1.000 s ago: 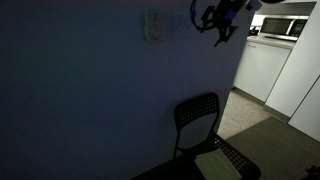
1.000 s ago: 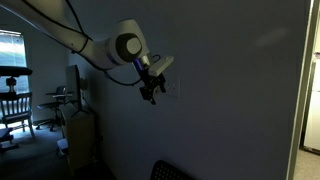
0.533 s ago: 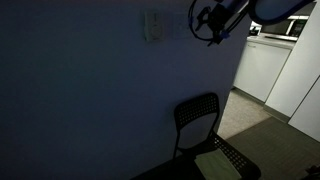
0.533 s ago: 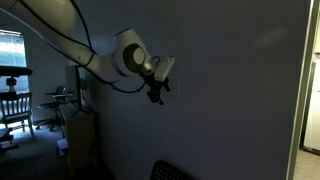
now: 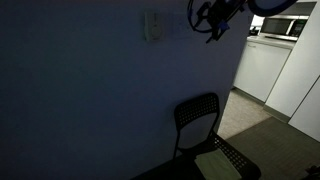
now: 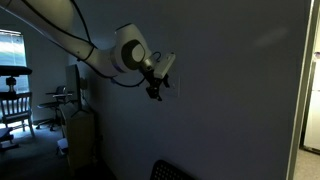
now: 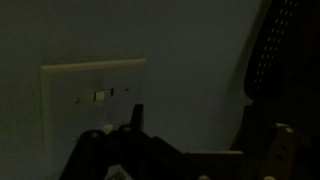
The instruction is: Turn off the switch
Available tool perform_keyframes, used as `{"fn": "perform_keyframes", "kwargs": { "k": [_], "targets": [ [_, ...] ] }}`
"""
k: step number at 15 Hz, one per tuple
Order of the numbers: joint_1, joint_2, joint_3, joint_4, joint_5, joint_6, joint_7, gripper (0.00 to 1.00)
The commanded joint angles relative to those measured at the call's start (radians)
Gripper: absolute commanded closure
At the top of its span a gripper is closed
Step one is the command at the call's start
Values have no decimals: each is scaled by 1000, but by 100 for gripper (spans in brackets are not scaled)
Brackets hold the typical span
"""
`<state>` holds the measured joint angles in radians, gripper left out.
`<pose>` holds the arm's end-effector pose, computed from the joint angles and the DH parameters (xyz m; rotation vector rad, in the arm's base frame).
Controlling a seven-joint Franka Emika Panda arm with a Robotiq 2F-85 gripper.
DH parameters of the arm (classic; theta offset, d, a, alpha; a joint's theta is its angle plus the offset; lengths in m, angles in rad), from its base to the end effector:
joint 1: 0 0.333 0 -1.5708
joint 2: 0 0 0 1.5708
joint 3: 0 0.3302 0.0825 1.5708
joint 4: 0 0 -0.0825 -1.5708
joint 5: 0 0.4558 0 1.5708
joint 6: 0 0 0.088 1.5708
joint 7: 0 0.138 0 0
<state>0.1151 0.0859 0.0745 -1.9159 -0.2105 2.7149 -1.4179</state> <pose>0.7022 0.1384 0.4924 1.6108 1.9570 0.6585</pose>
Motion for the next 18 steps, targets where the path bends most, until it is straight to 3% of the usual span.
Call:
{"fn": "perform_keyframes", "kwargs": {
  "k": [1,5,18],
  "targets": [
    [-10,-10,10,57,99,-119,-85,0],
    [-21,-1,15,132,82,-203,-79,0],
    [-28,198,33,337,68,-201,-144,0]
  ]
}}
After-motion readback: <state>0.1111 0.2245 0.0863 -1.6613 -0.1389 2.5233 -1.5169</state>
